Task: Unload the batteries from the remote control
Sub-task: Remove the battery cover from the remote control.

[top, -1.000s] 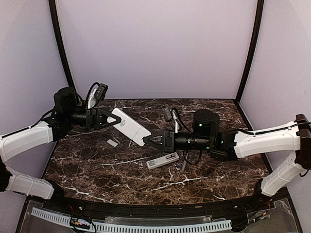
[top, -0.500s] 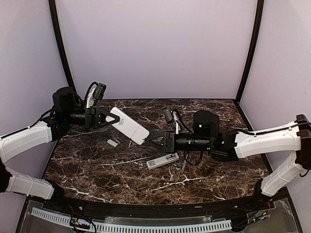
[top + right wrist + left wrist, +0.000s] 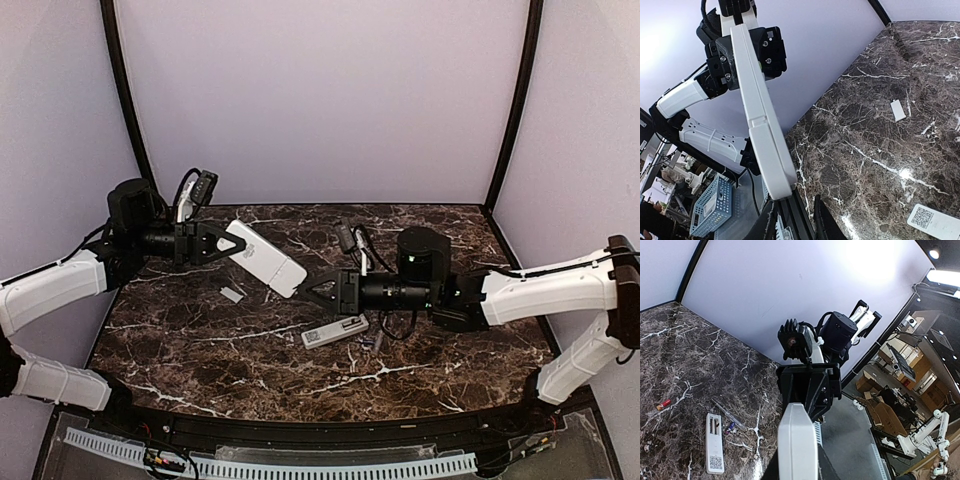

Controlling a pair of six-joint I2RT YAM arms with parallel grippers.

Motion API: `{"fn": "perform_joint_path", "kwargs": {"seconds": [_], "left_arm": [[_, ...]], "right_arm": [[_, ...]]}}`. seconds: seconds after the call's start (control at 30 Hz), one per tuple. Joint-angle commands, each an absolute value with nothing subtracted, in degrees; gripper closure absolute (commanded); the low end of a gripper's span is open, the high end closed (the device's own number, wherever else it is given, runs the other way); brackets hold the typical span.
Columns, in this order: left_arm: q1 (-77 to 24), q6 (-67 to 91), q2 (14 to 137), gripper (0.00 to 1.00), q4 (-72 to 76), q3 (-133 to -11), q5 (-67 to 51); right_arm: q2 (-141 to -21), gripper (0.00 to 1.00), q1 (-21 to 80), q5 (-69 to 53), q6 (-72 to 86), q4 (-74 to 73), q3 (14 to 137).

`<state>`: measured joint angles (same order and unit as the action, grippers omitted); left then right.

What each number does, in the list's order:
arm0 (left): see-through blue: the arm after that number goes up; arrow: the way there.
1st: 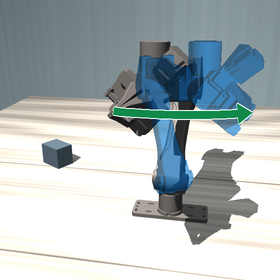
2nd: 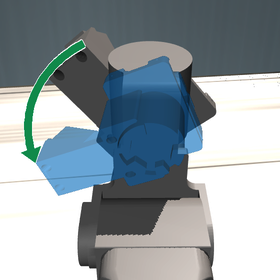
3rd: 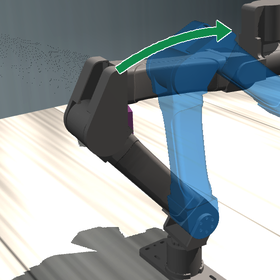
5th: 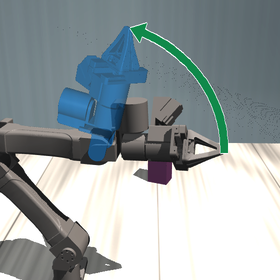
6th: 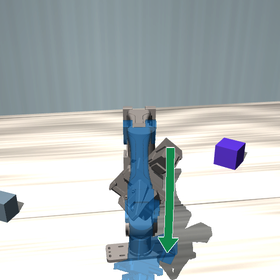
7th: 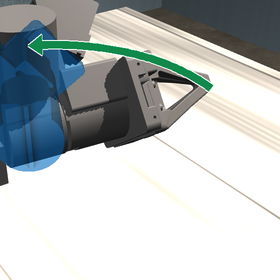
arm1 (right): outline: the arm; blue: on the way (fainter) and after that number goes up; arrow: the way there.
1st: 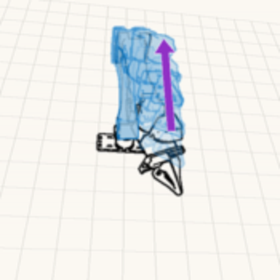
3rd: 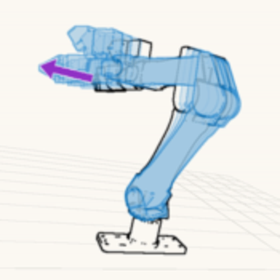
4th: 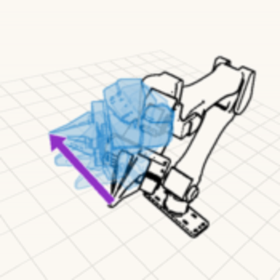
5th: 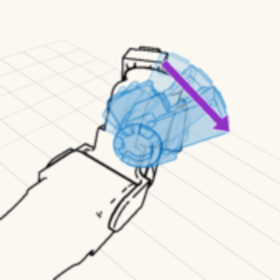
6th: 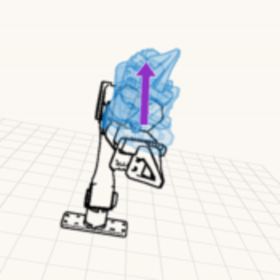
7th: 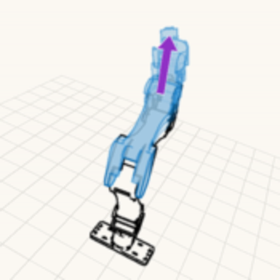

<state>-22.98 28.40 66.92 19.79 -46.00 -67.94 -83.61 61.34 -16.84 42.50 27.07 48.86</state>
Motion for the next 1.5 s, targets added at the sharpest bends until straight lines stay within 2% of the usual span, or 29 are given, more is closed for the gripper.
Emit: {"fn": "perform_joint_path", "kwargs": {"seconds": [0.0,0.73,1.03,1.47], "left_arm": [[-22.9,29.2,65.4,1.00,22.0,-47.8,-70.9],[-22.9,29.3,65.6,1.00,22.1,-47.7,-70.9],[-22.9,29.0,65.5,1.00,21.8,-47.7,-70.6],[-22.3,26.5,64.6,1.00,18.3,-48.1,-66.8]], "right_arm": [[-85.2,0.76,60.6,-17.2,42.2,29.1,50.6],[-86.7,0.74,60.5,-18.8,42.3,32.2,52.6],[-86.2,0.90,60.5,-18.5,42.8,32.5,52.0],[-84.9,0.97,60.5,-19.9,43.7,33.9,50.3]]}}
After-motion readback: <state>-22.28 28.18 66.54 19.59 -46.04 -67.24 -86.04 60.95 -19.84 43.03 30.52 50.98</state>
